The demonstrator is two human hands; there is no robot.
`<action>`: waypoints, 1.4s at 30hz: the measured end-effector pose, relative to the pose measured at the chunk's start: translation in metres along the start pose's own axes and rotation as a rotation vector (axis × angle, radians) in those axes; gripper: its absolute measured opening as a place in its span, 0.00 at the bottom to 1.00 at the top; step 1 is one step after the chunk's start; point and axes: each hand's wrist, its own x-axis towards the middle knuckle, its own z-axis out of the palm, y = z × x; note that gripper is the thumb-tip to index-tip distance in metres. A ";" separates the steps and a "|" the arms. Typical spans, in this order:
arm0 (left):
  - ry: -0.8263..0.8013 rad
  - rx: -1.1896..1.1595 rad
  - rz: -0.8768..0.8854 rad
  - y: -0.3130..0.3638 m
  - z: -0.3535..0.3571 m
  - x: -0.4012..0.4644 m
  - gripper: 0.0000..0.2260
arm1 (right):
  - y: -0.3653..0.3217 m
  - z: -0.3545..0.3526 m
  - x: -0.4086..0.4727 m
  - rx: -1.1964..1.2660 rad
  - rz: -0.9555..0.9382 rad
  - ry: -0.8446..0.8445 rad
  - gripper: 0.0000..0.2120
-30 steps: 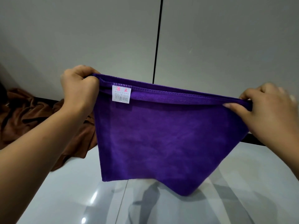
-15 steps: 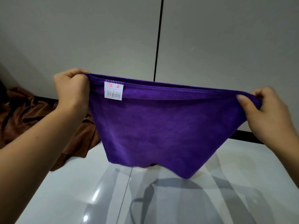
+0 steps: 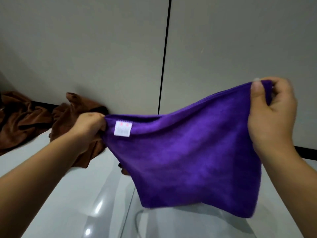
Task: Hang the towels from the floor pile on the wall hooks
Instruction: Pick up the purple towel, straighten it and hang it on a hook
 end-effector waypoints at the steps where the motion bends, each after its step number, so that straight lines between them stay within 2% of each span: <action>1: -0.069 0.053 -0.015 -0.007 0.002 -0.002 0.12 | -0.005 0.002 -0.002 0.014 -0.025 -0.052 0.08; 4: -0.220 0.288 -0.014 -0.025 0.006 -0.007 0.07 | -0.020 0.006 -0.007 0.054 -0.103 -0.212 0.06; 6: -0.289 0.425 0.021 -0.032 0.011 -0.009 0.11 | -0.026 0.008 -0.010 0.089 -0.132 -0.297 0.06; 9: -0.412 0.478 0.055 -0.023 0.026 -0.019 0.13 | -0.033 0.012 -0.013 0.124 -0.171 -0.385 0.07; 13: -0.621 0.200 0.174 0.023 0.053 -0.054 0.05 | -0.038 0.015 -0.018 0.148 -0.211 -0.483 0.09; 16: -0.766 -0.002 0.291 0.057 0.064 -0.083 0.10 | -0.039 0.018 -0.022 0.169 -0.206 -0.550 0.08; 19: -0.832 -0.190 0.268 0.073 0.068 -0.101 0.13 | -0.041 0.017 -0.025 0.181 -0.194 -0.597 0.07; 23: -0.750 -0.191 0.371 0.074 0.070 -0.106 0.02 | -0.042 0.013 -0.024 0.176 -0.160 -0.618 0.05; 27: -0.695 -0.169 0.468 0.075 0.072 -0.110 0.06 | -0.044 0.014 -0.025 0.270 -0.021 -0.620 0.03; 32: -0.550 -0.156 0.605 0.081 0.073 -0.111 0.08 | -0.040 0.017 -0.033 0.476 0.238 -0.603 0.11; 37: -0.327 -0.152 0.710 0.087 0.068 -0.102 0.09 | -0.019 0.022 -0.052 0.386 0.299 -0.651 0.18; 42: -0.128 -0.200 0.700 0.092 0.055 -0.088 0.10 | 0.005 0.025 -0.072 0.290 0.413 -0.754 0.11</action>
